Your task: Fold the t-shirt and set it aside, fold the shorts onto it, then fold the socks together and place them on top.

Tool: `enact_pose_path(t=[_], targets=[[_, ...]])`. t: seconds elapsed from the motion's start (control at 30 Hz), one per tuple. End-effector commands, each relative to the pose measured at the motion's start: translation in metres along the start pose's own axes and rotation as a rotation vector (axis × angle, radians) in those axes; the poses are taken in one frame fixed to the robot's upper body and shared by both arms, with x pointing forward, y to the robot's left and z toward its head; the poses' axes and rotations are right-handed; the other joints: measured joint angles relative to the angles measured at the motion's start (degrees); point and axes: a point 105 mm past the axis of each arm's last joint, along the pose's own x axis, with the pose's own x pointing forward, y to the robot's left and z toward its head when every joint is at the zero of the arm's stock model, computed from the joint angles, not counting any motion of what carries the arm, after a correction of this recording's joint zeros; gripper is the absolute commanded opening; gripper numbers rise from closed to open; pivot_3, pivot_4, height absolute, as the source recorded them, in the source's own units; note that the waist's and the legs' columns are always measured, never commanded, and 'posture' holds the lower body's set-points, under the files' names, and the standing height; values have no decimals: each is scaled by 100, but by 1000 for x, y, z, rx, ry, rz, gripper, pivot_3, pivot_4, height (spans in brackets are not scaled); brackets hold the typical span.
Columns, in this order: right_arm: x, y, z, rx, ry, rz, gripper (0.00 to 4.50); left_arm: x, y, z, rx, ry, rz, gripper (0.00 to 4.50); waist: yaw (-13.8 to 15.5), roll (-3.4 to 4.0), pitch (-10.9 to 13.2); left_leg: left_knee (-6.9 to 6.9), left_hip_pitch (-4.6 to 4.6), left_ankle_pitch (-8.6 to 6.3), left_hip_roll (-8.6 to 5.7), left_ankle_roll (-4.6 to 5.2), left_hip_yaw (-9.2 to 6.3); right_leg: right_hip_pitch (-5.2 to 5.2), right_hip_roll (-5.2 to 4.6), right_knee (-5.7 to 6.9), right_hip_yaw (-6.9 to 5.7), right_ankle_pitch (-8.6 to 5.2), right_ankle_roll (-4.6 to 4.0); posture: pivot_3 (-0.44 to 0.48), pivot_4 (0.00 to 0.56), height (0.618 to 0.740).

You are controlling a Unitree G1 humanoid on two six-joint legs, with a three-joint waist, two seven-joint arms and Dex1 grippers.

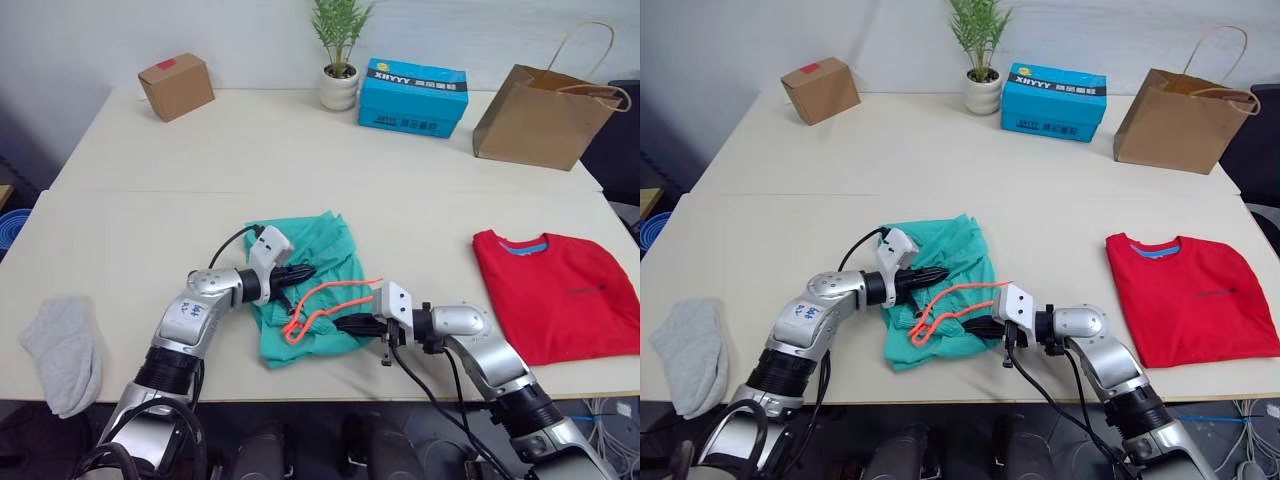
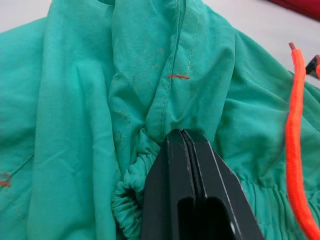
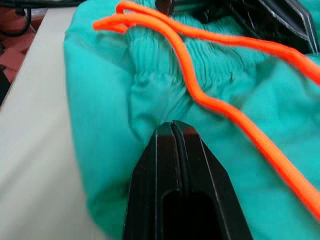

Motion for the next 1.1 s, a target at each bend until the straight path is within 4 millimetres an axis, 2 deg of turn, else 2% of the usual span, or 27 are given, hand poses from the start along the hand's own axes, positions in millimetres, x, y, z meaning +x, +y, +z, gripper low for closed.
enact_pose_path(t=[0.03, 0.13, 0.23, 0.37, 0.5, 0.6, 0.67, 0.73, 0.83, 0.97, 1.1], targets=[[-14, 4, 59, 115, -169, 59, 15, -30, 8, 31, 103, -130, -15, 0, -25, 2, 2, -6, -1, 3, 1, -5, -1, -7, 0, 4, -1, -2, -5, 0, 150, 740], [-33, 6, 70, 332, -138, 121, 15, -43, 7, 33, 169, -124, -57, 0, 13, 7, 4, -10, -9, 6, 2, -10, -7, -15, 0, 7, -9, -6, -13, 0, 150, 740], [-55, 1, 65, 462, -5, 141, 626, -47, -1, 36, 206, -138, -128, 0, 87, 10, 5, -5, -11, -4, -2, 8, -13, -6, -4, -11, -12, -6, -13, 0, 150, 740], [-62, -33, 50, 541, 126, 32, 1996, -47, -11, 29, 236, -122, -183, 0, 67, 10, 6, -2, -24, -19, -8, 32, -6, -6, -10, -39, -11, 2, 1, 0, 150, 740], [-45, -71, 47, 654, 104, -61, 3426, -42, -17, 16, 240, -104, -170, 0, -17, 11, 6, -5, -25, -17, -7, 29, 5, -7, -6, -43, -10, 5, 6, 0, 150, 740], [-33, -79, 44, 695, 122, -57, 4474, -40, -17, 12, 230, -107, -144, 0, -25, 12, 7, -9, -29, 0, -6, 21, 6, -13, 0, -37, -13, 4, 5, 0, 150, 740], [-21, -78, 37, 703, 172, -32, 4474, -40, -21, 7, 227, -98, -139, 0, -27, 13, 7, -8, -32, 2, -5, 21, 7, -15, 1, -37, -14, 4, 5, 0, 150, 740], [-5, -70, 39, 723, 196, 51, 4474, -41, -23, 2, 228, -92, -138, 0, -64, 13, 7, -4, -34, 1, -6, 25, 8, -14, 1, -38, -12, 4, 6, 0, 150, 740], [10, -67, 42, 726, 201, 92, 3837, -42, -23, 1, 235, -90, -134, 0, -103, 13, 7, -2, -34, 1, -5, 27, 5, -13, -1, -36, -12, 5, 7, 0, 150, 740], [28, -74, 49, 759, 145, 77, 2380, -46, -25, 0, 235, -118, -133, 0, -118, 14, 8, -4, -34, 1, -6, 26, 6, -16, -1, -8, -11, 5, 7, 0, 150, 740], [22, -81, 51, 787, 95, 44, 938, -51, -23, -7, 243, -116, -130, 0, -114, 16, 9, -5, -37, 1, -6, 25, 5, -19, -1, -8, -11, 5, 7, 0, 150, 740]])
